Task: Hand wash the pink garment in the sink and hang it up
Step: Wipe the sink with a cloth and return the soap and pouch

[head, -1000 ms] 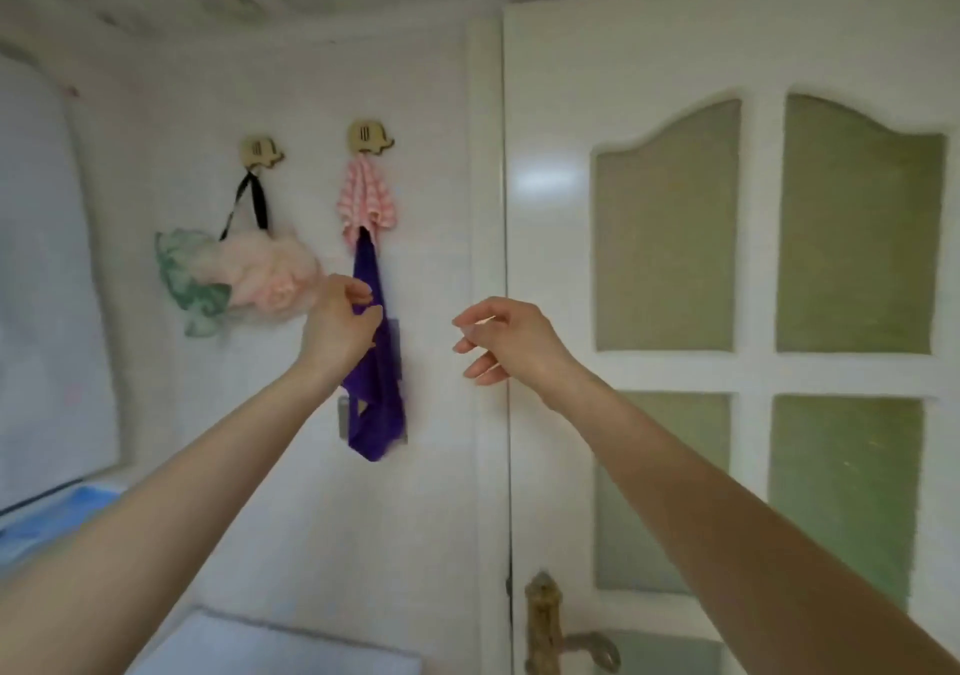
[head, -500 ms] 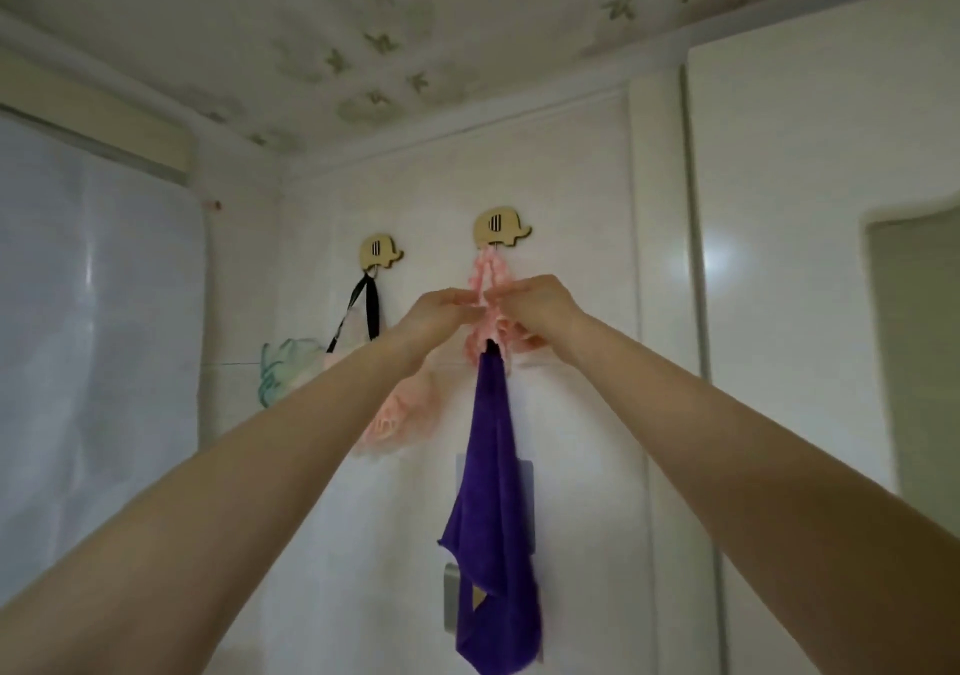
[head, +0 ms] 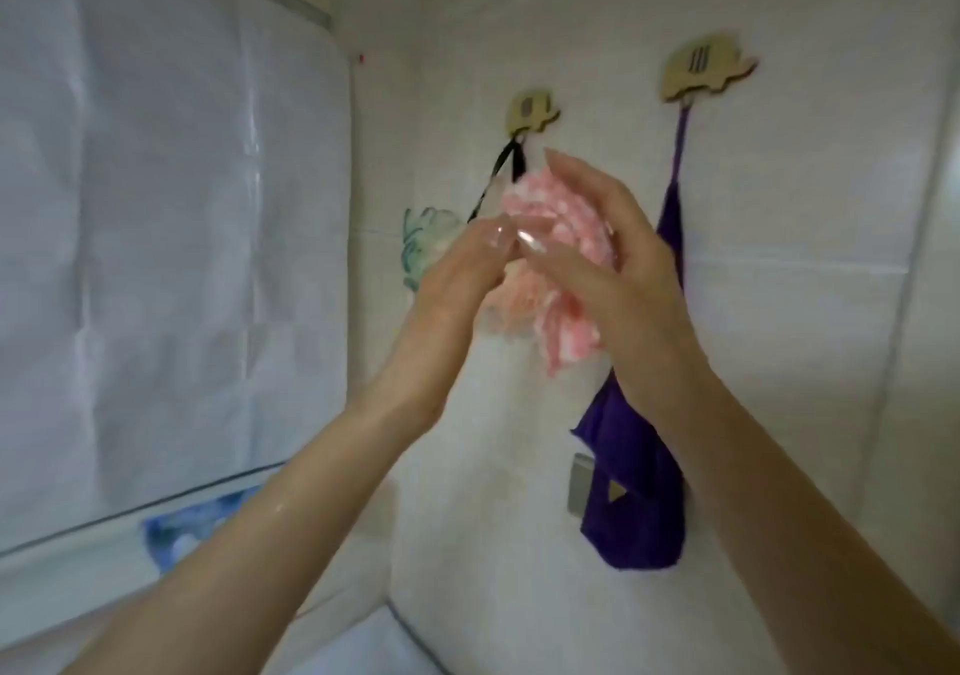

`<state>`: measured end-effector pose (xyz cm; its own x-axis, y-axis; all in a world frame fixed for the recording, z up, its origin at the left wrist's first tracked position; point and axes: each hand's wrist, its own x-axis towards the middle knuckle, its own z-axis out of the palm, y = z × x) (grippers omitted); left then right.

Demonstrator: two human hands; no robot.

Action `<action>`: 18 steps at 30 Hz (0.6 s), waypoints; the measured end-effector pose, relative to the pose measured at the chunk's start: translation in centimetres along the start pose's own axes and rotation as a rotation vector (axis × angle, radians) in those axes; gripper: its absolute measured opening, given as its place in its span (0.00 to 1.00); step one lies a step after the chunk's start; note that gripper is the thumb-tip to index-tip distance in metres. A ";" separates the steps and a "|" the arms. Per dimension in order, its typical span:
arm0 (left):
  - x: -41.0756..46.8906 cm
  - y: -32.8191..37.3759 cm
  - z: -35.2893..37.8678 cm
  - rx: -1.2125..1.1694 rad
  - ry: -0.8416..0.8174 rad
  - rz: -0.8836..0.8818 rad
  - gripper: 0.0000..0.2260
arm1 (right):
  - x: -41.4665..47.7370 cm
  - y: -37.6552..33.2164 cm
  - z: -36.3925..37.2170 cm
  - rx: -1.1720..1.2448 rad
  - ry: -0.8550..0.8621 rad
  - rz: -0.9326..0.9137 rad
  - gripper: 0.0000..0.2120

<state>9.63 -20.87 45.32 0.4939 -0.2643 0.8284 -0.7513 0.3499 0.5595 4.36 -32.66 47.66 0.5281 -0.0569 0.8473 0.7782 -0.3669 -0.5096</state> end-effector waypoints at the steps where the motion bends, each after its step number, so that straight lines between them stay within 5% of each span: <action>1: -3.0 -0.9 -1.4 0.019 -0.009 -0.061 0.15 | -2.3 1.6 1.6 0.037 -0.054 0.073 0.22; 7: -20.4 -4.2 -10.6 0.046 0.110 -0.539 0.16 | -16.2 8.9 11.7 0.223 -0.183 0.525 0.17; 14: -38.5 -5.4 -22.5 0.187 0.499 -1.219 0.04 | -30.0 12.0 25.0 0.274 -0.351 1.051 0.03; 18: -45.7 -5.9 -29.1 0.414 0.830 -1.318 0.05 | -35.6 12.7 31.3 0.242 -0.418 1.312 0.11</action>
<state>4.25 15.26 4.87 0.8449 0.4142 -0.3384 0.3747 -0.0067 0.9271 6.06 -6.25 6.39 0.9356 0.0638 -0.3472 -0.3409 -0.0926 -0.9355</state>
